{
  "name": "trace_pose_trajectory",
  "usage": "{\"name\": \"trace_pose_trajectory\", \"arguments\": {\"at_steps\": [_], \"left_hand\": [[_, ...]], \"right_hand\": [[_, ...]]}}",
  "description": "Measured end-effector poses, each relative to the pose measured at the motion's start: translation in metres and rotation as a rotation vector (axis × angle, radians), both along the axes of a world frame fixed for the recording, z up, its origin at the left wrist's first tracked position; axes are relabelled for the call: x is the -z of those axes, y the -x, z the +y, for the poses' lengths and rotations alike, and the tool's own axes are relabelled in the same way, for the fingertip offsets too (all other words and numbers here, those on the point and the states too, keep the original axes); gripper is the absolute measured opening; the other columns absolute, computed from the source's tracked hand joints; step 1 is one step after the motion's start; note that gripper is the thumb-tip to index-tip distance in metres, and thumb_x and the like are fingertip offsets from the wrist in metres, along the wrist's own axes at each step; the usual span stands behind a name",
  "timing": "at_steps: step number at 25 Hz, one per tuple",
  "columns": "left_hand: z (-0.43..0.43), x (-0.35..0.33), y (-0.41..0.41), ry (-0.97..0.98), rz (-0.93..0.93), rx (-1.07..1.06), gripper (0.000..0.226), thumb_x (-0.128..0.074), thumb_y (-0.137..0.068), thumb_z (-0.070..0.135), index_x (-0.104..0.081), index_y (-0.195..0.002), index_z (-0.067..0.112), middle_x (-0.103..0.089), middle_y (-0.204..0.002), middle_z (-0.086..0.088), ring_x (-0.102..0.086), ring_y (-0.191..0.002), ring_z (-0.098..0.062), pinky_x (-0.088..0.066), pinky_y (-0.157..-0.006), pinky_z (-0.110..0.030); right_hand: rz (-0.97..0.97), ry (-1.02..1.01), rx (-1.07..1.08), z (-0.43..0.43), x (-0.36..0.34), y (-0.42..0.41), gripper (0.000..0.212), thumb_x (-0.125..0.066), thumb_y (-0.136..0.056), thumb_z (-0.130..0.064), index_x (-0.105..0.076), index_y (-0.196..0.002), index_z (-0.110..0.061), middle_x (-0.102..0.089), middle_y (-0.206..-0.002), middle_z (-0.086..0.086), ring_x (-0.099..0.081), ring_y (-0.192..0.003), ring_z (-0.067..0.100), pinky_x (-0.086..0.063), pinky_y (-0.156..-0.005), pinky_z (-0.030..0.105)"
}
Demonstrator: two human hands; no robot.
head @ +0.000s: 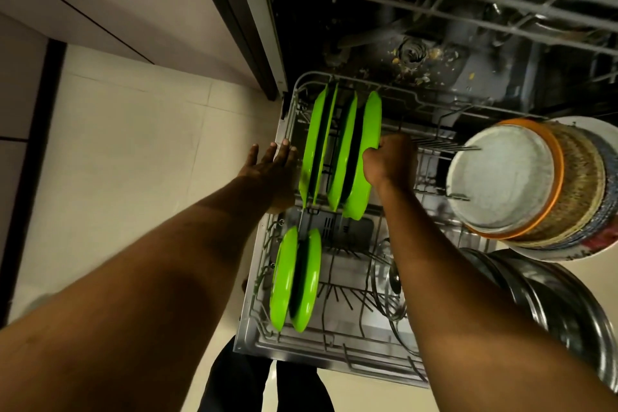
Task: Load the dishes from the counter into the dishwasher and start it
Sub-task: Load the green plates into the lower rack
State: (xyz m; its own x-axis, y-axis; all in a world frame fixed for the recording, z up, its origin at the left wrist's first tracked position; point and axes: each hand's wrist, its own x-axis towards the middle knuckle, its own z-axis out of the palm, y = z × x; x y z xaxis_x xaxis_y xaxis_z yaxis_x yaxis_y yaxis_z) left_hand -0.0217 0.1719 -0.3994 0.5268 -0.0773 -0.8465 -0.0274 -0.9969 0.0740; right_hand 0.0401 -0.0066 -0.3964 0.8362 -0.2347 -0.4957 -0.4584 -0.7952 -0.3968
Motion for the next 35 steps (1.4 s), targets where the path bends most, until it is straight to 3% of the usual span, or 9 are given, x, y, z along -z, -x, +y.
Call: {"name": "trace_pose_trajectory", "arguments": {"at_steps": [3,6,10,13,15,18,22,29,35], "left_hand": [[0.006,0.002,0.001,0.017,0.018,0.003,0.097,-0.056,-0.095,0.034,0.018,-0.155,0.014,0.023,-0.161,-0.011,0.012,-0.150,-0.030,0.007,-0.120,-0.053],[0.009,0.004,0.003,0.016,0.016,0.019,0.100,-0.058,-0.094,0.033,0.019,-0.154,0.015,0.024,-0.161,-0.010,0.013,-0.150,-0.031,0.009,-0.118,-0.054],[0.006,0.002,0.004,0.015,0.010,0.011,0.094,-0.053,-0.096,0.028,0.020,-0.154,0.015,0.025,-0.160,-0.009,0.015,-0.150,-0.030,0.011,-0.117,-0.054],[0.010,0.001,0.003,0.019,0.002,0.010,0.095,-0.054,-0.096,0.028,0.021,-0.154,0.017,0.025,-0.161,-0.008,0.015,-0.150,-0.030,0.011,-0.117,-0.054],[0.011,0.000,0.006,0.019,-0.041,0.007,0.095,-0.054,-0.096,0.029,0.020,-0.154,0.018,0.024,-0.161,-0.007,0.014,-0.150,-0.031,0.011,-0.117,-0.055],[0.010,-0.009,0.015,0.012,-0.103,-0.072,0.094,-0.054,-0.096,0.029,0.020,-0.153,0.019,0.026,-0.160,-0.008,0.015,-0.149,-0.033,0.010,-0.117,-0.054],[0.007,-0.026,0.040,0.005,-0.212,-0.125,0.091,-0.052,-0.097,0.028,0.019,-0.154,0.020,0.027,-0.160,-0.010,0.017,-0.149,-0.033,0.010,-0.118,-0.054],[-0.015,-0.064,0.087,0.017,-0.304,-0.123,0.080,-0.038,-0.103,0.042,0.020,-0.153,0.019,0.028,-0.159,-0.009,0.021,-0.148,-0.031,0.013,-0.118,-0.052],[-0.051,-0.088,0.151,-0.020,-0.324,-0.124,0.080,-0.035,-0.102,0.042,0.022,-0.153,0.019,0.028,-0.159,-0.009,0.021,-0.148,-0.032,0.013,-0.117,-0.053]], "right_hand": [[0.018,0.012,-0.036,0.002,0.006,-0.013,0.005,-0.057,-0.078,-0.004,-0.062,-0.076,-0.004,-0.062,-0.083,0.022,-0.065,-0.090,0.035,-0.039,-0.063,0.033],[0.051,0.063,-0.021,0.007,0.013,-0.015,0.022,-0.057,-0.080,-0.005,-0.068,-0.098,0.001,-0.067,-0.108,0.021,-0.063,-0.104,0.036,-0.050,-0.079,0.036],[0.054,0.049,-0.102,0.006,0.018,-0.014,0.014,-0.063,-0.081,-0.006,-0.068,-0.090,0.002,-0.068,-0.101,0.022,-0.064,-0.100,0.036,-0.049,-0.077,0.034],[0.093,-0.020,-0.175,0.001,0.022,-0.014,0.023,-0.068,-0.088,-0.022,-0.064,-0.079,-0.001,-0.064,-0.093,0.023,-0.062,-0.090,0.030,-0.042,-0.071,0.033],[0.092,-0.039,-0.146,-0.001,0.018,-0.012,0.034,-0.058,-0.095,-0.029,-0.060,-0.072,-0.005,-0.059,-0.089,0.024,-0.057,-0.086,0.030,-0.033,-0.067,0.030],[0.000,0.000,-0.053,0.002,0.004,0.002,0.041,-0.043,-0.102,-0.035,-0.067,-0.105,-0.002,-0.064,-0.113,0.025,-0.059,-0.106,0.038,-0.041,-0.076,0.035],[-0.091,0.065,-0.176,-0.003,-0.018,0.042,0.040,-0.046,-0.100,-0.035,-0.056,-0.126,-0.006,-0.061,-0.122,0.021,-0.057,-0.113,0.037,-0.044,-0.081,0.036],[-0.108,0.187,-0.427,-0.026,-0.058,0.104,0.052,-0.051,-0.097,-0.036,-0.046,-0.135,-0.001,-0.049,-0.136,0.021,-0.037,-0.134,0.036,-0.034,-0.107,0.042],[-0.025,0.085,-0.441,-0.059,-0.078,0.160,0.059,-0.048,-0.098,-0.039,-0.034,-0.146,-0.006,-0.033,-0.152,0.015,-0.019,-0.146,0.031,-0.026,-0.116,0.042]]}}
